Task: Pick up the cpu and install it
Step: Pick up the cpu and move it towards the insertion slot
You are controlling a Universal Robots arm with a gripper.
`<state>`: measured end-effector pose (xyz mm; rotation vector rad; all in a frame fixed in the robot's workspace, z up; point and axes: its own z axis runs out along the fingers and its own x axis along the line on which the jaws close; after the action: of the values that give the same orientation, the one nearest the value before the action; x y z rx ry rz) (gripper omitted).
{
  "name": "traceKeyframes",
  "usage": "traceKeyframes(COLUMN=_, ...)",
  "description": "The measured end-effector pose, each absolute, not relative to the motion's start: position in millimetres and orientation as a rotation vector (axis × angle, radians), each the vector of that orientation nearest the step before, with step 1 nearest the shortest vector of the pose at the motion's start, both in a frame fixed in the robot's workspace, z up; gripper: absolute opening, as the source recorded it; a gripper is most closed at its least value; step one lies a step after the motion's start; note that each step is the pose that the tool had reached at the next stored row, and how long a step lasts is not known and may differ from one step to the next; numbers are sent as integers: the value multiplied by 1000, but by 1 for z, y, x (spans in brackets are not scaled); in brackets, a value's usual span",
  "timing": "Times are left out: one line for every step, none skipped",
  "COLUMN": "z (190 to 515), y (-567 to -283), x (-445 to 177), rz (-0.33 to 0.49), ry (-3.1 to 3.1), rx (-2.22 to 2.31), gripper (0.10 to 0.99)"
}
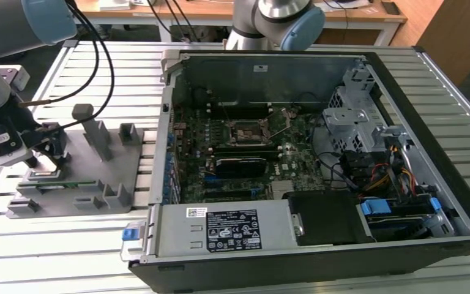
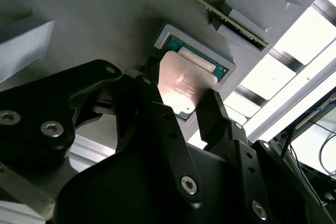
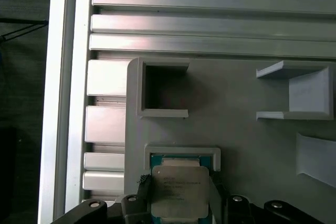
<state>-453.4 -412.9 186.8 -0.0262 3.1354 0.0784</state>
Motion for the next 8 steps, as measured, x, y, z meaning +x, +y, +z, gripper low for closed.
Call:
traceKeyframes(z=187, y=-413, x=-453, rz=78, ry=3135, rx=-26, gripper=525)
traceKeyframes(z=187, y=-413, x=-453, rz=78, ry=3135, rx=-26, gripper=525)
traceKeyframes(z=188, y=-413, x=-453, rz=79, ry=3135, rx=-26, gripper=525)
traceKeyframes(z=189, y=-413, x=-453, rz=78, ry=3135, rx=-26, gripper=525)
traceKeyframes(z=192, y=-413, x=-453, rz=78, ry=3135, rx=-26, gripper=525)
traceKeyframes(z=193, y=-413, x=-453, rz=78, ry=3135, rx=-26, gripper=525)
traceKeyframes(z=194, y=-413, x=-453, rz=78, ry=3135, rx=-26, gripper=525)
traceKeyframes(z=195, y=-413, x=-453, rz=78, ry=3135, rx=-26, gripper=525)
